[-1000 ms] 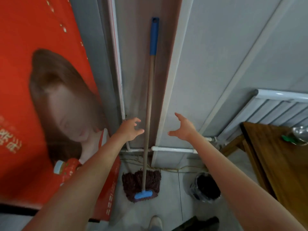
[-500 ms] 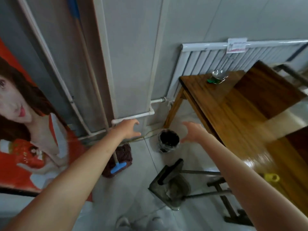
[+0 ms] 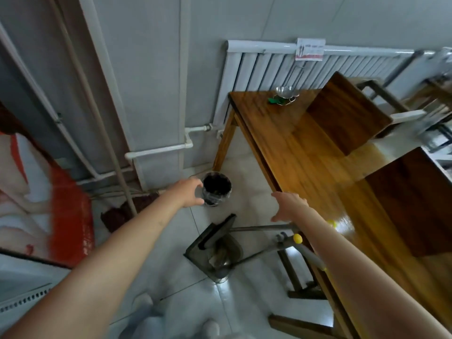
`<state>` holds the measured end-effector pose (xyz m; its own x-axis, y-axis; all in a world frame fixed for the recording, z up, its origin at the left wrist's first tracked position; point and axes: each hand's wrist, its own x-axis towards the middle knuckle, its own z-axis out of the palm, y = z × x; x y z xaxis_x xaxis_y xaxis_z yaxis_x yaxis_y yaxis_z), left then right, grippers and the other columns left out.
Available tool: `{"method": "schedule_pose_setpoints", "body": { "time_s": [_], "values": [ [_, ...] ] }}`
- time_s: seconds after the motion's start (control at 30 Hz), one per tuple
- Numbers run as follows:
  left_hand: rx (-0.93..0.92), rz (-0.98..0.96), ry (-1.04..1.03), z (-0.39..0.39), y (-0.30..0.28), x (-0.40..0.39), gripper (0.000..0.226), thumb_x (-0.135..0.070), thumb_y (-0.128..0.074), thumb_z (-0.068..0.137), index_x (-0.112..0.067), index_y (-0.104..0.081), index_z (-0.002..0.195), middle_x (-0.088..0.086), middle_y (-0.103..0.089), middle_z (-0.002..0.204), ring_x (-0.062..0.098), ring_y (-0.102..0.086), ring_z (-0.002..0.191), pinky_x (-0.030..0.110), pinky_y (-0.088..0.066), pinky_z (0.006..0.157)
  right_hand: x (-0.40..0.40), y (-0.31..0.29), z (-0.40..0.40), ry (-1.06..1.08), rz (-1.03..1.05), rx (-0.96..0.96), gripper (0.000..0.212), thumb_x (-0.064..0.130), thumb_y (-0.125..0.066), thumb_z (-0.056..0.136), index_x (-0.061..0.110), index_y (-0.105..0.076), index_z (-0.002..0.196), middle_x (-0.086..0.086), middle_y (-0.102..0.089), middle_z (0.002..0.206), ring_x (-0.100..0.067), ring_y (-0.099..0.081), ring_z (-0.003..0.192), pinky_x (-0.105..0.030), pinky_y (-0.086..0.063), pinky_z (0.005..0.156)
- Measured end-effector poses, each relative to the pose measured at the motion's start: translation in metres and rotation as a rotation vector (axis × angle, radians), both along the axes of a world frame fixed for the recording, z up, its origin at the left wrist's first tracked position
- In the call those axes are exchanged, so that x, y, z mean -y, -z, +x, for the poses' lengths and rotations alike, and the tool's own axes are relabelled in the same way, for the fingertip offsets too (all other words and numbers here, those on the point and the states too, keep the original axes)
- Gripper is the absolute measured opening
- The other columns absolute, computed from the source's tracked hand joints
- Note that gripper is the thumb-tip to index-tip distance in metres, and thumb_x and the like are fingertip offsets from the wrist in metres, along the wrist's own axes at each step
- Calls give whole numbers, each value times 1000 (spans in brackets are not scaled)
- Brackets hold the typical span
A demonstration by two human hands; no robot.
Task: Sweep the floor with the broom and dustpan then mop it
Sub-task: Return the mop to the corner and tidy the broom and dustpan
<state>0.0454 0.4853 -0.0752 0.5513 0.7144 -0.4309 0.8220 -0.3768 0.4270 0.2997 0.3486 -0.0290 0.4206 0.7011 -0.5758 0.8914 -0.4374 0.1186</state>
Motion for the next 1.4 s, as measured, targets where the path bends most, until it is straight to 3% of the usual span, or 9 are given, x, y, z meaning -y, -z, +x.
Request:
{"method": "schedule_pose_setpoints", "body": {
  "time_s": [0.27,0.5,0.67,0.97,1.1,1.3,1.4],
  "values": [
    [-23,-19,77,49,16,57,59,-42,-66,84,-25,-45,137,4,-52,135,24,-51,120,38,-45,96,40,1,49,-32,20,37,77,36,-79,73,24,-42,140,-3,-56,129,-30,-47,124,-48,-35,103],
    [-28,-21,219,91,19,87,60,-44,-64,86,-26,-41,139,0,-49,139,23,-49,122,38,-46,95,60,4,78,12,36,38,83,47,-78,74,24,-39,144,-1,-54,133,-26,-51,123,-42,-46,100],
    [-23,-38,213,114,20,122,60,-41,-64,87,-24,-41,139,0,-48,140,22,-50,122,37,-48,94,73,6,95,-19,-12,21,80,36,-78,75,24,-39,144,-2,-54,133,-26,-51,122,-42,-47,99],
    [161,-124,-161,173,19,198,60,-40,-69,83,-19,-47,135,3,-54,134,20,-52,121,30,-43,92,99,27,149,-260,15,-58,78,32,-80,74,21,-43,142,-2,-57,130,-24,-54,120,-36,-52,93],
    [255,-124,-395,196,24,224,60,-40,-74,79,-19,-51,130,3,-58,127,19,-54,116,26,-42,88,112,36,175,-243,126,-151,77,25,-80,75,24,-42,142,-4,-60,127,-24,-57,118,-34,-53,90],
    [237,-99,-596,216,37,254,75,-47,-75,74,-20,-43,136,3,-55,130,22,-52,119,30,-42,89,117,47,188,-203,265,-299,70,26,-78,78,20,-46,140,-6,-59,129,-24,-56,119,-37,-50,96],
    [256,-143,-651,224,40,261,74,-49,-76,72,-22,-45,134,1,-62,113,20,-59,107,33,-48,88,116,53,189,-158,307,-356,61,25,-78,77,21,-54,132,-5,-64,120,-23,-61,111,-37,-53,92]
  ]
}}
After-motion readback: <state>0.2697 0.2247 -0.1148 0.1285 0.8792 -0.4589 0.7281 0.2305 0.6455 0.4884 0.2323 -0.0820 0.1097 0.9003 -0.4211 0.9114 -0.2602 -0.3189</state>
